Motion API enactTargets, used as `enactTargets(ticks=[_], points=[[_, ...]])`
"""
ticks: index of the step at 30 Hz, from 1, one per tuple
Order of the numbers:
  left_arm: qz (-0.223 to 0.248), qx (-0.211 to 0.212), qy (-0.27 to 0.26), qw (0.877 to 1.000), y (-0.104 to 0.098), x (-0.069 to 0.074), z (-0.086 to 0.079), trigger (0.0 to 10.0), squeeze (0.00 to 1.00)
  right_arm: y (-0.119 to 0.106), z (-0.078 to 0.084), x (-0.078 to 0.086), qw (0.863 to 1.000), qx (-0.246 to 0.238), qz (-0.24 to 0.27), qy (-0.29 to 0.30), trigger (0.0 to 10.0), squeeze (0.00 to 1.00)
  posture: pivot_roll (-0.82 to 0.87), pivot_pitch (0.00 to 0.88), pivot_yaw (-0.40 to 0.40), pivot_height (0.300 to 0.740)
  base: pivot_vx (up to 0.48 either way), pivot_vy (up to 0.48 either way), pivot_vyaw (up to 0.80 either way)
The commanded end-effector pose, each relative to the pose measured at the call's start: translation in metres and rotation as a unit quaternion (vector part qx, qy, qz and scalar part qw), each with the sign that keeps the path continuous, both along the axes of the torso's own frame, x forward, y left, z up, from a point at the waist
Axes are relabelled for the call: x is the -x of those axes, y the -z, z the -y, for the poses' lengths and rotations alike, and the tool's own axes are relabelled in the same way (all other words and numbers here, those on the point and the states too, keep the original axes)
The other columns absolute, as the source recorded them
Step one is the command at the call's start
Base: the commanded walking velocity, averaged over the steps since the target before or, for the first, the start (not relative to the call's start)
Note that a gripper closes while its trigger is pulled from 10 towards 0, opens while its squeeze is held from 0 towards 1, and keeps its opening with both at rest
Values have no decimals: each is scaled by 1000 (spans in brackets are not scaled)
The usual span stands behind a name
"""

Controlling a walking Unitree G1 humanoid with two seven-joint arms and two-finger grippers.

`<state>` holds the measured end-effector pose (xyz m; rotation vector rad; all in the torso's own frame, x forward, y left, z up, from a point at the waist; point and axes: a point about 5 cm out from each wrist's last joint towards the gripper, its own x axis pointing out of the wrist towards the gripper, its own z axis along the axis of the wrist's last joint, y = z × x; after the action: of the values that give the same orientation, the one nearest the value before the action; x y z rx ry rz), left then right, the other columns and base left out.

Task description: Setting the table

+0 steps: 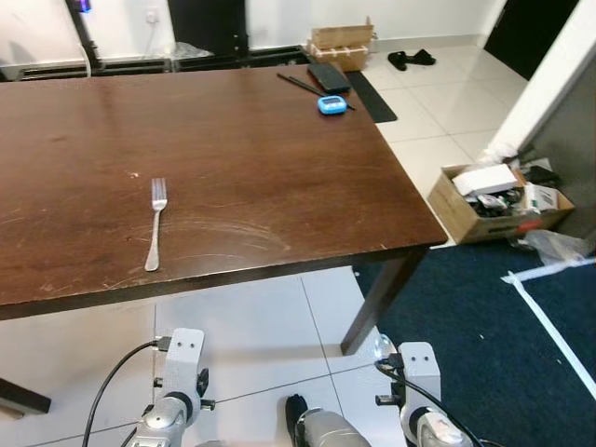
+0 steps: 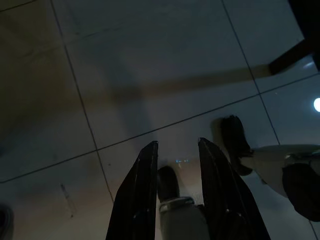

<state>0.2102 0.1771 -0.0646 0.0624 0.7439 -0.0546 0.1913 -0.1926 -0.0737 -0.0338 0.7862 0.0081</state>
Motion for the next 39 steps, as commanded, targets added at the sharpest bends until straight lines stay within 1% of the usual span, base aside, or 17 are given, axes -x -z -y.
enactTargets(ticks=[1, 22, 31, 39], points=[[-12, 0, -1, 1000, 3, 5, -1, 10000, 0, 0, 1, 0, 1000, -3, -1, 6, 10000, 0, 36, 53, -10, 740, -330, 0, 0], [-11, -1, -3, 1000, 3, 5, -1, 10000, 0, 0, 0, 0, 1000, -3, 0, 5, 10000, 0, 36, 53, -11, 740, -314, 0, 0], [-29, -17, -16, 999, 6, 7, -3, 10000, 0, 1, 0, 1, 1000, -4, -2, 5, 10000, 0, 35, 54, -10, 740, 0, 0, 0], [-32, -19, -18, 999, 6, 7, -3, 10000, 0, 1, -1, 1, 1000, -5, -4, 4, 10000, 0, 35, 55, -11, 740, 0, 0, 0]])
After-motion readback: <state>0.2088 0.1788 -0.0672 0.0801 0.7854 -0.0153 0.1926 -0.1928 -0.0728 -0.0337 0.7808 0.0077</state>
